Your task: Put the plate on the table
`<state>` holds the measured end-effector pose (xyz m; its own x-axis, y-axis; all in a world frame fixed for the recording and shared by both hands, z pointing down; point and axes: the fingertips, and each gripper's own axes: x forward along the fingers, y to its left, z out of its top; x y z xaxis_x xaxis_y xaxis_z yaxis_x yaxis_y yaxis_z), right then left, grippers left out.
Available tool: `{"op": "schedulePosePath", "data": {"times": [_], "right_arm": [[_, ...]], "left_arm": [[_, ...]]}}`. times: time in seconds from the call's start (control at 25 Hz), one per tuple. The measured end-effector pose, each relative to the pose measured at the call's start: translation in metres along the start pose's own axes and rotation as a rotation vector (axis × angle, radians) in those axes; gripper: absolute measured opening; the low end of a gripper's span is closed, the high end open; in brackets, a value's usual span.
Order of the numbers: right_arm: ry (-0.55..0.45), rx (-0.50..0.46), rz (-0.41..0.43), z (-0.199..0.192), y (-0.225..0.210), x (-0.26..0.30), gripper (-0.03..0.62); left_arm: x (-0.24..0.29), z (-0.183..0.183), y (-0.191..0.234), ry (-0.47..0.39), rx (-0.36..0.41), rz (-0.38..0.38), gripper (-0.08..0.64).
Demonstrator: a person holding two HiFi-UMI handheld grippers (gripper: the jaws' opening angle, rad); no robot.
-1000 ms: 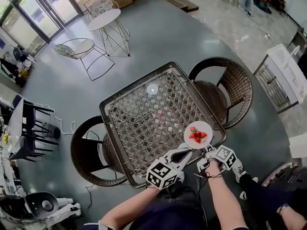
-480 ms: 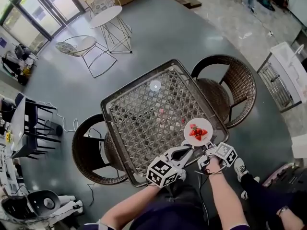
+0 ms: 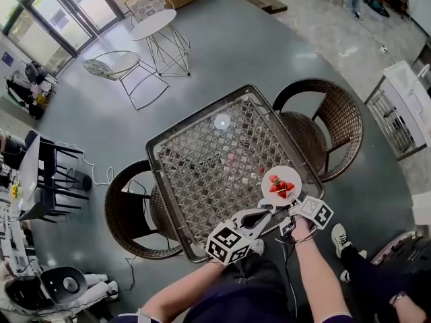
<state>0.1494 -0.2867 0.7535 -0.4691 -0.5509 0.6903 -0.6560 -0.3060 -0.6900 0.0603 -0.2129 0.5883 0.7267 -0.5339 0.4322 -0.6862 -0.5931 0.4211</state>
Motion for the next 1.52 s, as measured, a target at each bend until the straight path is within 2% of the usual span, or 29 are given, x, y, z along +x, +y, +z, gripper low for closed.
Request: {"op": "schedulePosePath", "data": {"times": [0.24,0.52,0.92,1.36,1.52], "right_arm": [[-0.006,-0.11,-0.064,0.005,0.003,0.001,0.046],[-0.006,-0.116,-0.089,0.003,-0.002,0.002,0.061],[-0.044,-0.237,-0.204,0.009,-0.009,-0.003,0.084],[-0.024,-0.273,-0.264,0.008,-0.015,-0.007,0.084],[-0.034,-0.322,-0.287,0.012,-0.018,-0.014,0.084]], "left_arm": [[-0.003,0.0,-0.001,0.002,0.0,0.0,0.006],[-0.005,-0.005,-0.002,0.007,0.001,-0.003,0.006],[-0.007,-0.005,-0.003,0.01,-0.001,-0.009,0.006],[-0.01,-0.006,-0.006,0.006,0.0,-0.012,0.006],[-0.008,-0.003,-0.006,0.0,0.003,-0.015,0.006]]}}
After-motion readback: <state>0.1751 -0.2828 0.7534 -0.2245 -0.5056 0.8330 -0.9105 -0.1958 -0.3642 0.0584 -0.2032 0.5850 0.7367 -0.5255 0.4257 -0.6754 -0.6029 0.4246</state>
